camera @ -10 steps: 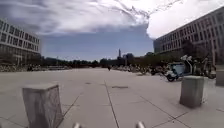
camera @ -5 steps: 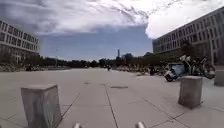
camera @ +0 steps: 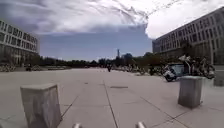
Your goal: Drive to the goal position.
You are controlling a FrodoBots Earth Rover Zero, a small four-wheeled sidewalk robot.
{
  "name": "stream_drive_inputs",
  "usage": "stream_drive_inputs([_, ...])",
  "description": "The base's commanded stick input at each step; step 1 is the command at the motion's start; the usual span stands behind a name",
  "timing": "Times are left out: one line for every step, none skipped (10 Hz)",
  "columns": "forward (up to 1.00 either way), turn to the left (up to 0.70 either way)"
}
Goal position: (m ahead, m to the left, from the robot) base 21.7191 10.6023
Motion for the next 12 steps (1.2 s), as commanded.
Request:
stream_drive_inputs([0.00,-0.70])
stream_drive_inputs([0.00,-0.70])
stream_drive_inputs([0.00,-0.70])
stream_drive_inputs([0.00,-0.46])
stream_drive_inputs([0.00,-0.09])
stream_drive_inputs([0.00,0.00])
stream_drive_inputs([0.00,0.00])
stream_drive_inputs([0.00,0.00])
stream_drive_inputs([0.00,0.00])
stream_drive_inputs([0.00,0.00])
stream_drive_inputs([0.00,0.00])
stream_drive_inputs([0.00,0.00])
